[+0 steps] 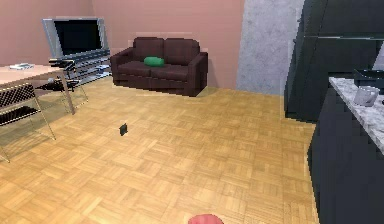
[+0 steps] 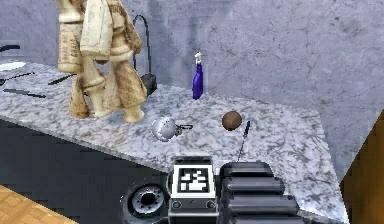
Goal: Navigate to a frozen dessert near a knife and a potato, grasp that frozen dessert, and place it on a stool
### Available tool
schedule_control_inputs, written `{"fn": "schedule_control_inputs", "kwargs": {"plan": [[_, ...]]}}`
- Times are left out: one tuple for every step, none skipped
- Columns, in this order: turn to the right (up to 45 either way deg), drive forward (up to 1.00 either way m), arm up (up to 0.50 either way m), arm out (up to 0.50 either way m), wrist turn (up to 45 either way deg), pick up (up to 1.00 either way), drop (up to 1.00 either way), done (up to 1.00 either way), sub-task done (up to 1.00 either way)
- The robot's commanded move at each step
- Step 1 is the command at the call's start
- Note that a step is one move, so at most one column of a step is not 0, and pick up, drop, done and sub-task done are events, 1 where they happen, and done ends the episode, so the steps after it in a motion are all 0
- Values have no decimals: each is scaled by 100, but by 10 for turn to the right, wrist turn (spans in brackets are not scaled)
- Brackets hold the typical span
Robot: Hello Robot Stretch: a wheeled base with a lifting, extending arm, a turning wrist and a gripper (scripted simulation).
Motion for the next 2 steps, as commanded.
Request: {"fn": "schedule_control_inputs", "kwargs": {"plan": [[-450,0,0,0,0,0,0,0,0],[-450,0,0,0,0,0,0,0,0]]}}
